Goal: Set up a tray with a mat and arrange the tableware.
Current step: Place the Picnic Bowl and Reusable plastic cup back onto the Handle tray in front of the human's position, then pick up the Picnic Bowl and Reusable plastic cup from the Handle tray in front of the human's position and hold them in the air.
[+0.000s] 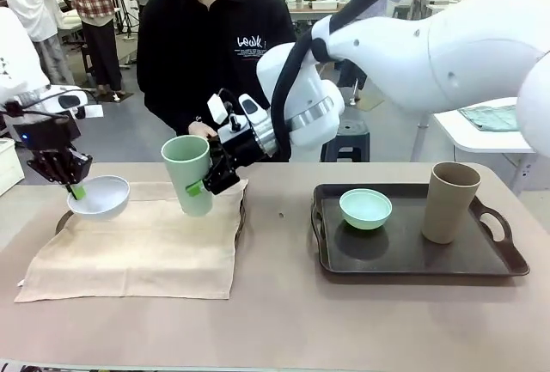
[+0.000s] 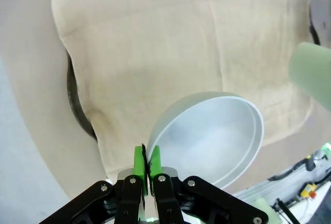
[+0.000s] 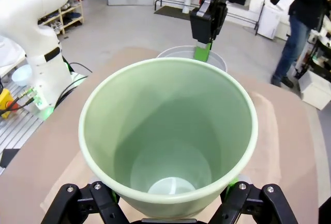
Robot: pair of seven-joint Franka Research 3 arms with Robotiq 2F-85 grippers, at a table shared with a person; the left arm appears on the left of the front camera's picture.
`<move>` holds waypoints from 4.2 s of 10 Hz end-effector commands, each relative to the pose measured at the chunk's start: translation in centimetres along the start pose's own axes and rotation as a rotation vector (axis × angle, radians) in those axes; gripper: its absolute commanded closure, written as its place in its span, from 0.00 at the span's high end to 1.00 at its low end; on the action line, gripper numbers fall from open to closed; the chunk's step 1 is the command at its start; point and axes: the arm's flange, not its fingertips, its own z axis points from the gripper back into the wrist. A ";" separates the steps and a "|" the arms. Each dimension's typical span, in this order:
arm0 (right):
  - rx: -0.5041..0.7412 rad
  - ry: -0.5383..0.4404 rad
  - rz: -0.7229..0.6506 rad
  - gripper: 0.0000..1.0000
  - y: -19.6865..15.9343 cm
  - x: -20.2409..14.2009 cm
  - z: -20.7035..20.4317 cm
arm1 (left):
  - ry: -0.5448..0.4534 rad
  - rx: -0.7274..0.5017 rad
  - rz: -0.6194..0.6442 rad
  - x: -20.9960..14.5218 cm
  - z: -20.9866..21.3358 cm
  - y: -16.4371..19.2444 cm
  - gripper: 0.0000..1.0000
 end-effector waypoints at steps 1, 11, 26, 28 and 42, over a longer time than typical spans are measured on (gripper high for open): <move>0.023 -0.028 0.008 0.85 -0.9 -0.8 -0.6 | -0.038 -0.003 0.041 0.8 -0.8 0.5 0.04; 0.088 -0.040 -0.051 0.85 -1.8 -5.5 -3.2 | 0.024 -0.040 0.012 3.6 -6.3 -0.8 0.04; -0.127 0.469 -0.575 1.00 7.7 3.2 7.6 | 0.021 -0.001 0.003 0.8 0.1 0.2 0.72; -0.335 0.576 -0.887 1.00 9.6 5.7 12.5 | -0.029 0.036 -0.051 -0.2 3.4 -1.9 0.72; -0.656 1.031 -1.327 1.00 15.6 19.0 18.5 | -0.047 0.157 -0.218 -2.9 10.6 -9.4 0.72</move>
